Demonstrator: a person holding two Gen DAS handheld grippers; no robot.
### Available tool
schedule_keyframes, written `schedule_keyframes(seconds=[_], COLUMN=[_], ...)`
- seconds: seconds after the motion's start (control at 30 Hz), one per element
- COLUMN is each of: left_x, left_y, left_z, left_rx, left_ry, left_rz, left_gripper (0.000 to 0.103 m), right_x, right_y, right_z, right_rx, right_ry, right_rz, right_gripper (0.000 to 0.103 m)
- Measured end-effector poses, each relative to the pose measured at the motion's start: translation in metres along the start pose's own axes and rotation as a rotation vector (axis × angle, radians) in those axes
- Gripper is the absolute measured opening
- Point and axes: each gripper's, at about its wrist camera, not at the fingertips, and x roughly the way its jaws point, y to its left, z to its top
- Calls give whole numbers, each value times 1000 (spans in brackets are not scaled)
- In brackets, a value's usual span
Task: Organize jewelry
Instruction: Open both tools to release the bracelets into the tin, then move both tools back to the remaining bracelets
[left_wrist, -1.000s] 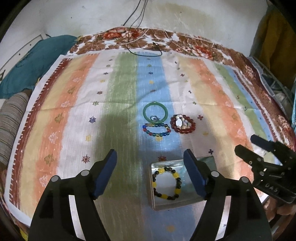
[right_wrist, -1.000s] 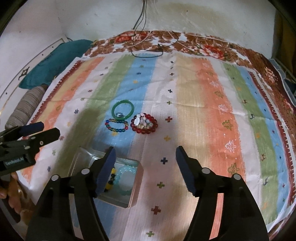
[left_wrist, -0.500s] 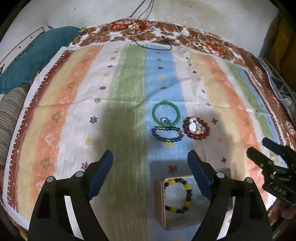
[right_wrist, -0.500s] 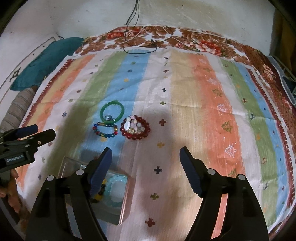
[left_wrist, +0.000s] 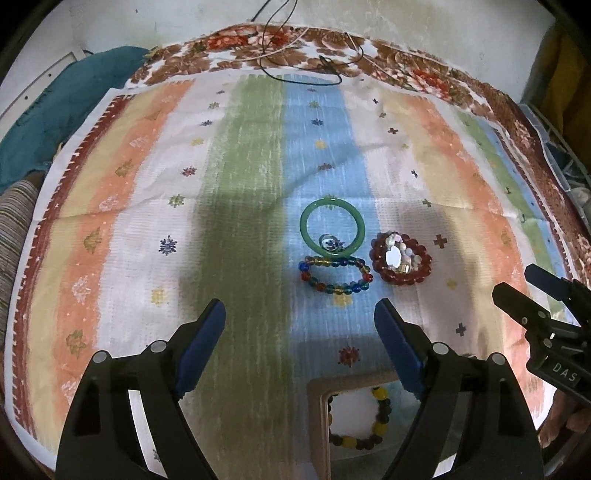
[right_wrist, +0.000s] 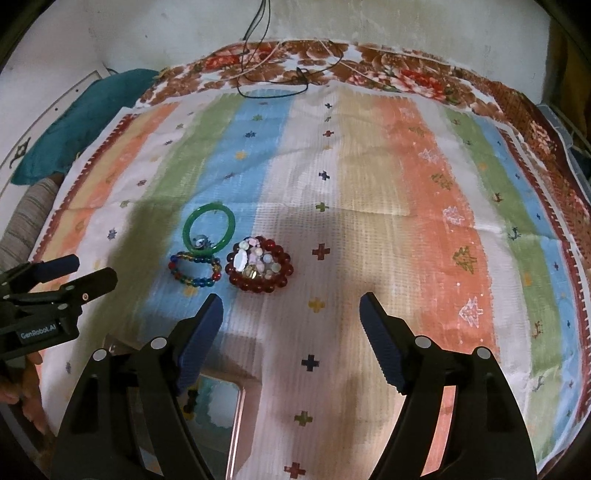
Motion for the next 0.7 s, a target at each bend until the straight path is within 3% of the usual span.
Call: schedule_keyframes(seconds=[0.7], left_x=[43], left_y=[0], left_z=[15], left_rx=[16], left_ry=[67], left_rz=[-5], left_gripper=[83], right_x=[40], right_y=[-1], right_z=[13], right_rx=[-13], right_ry=[38], right_rz=[-22], right_gripper=[76])
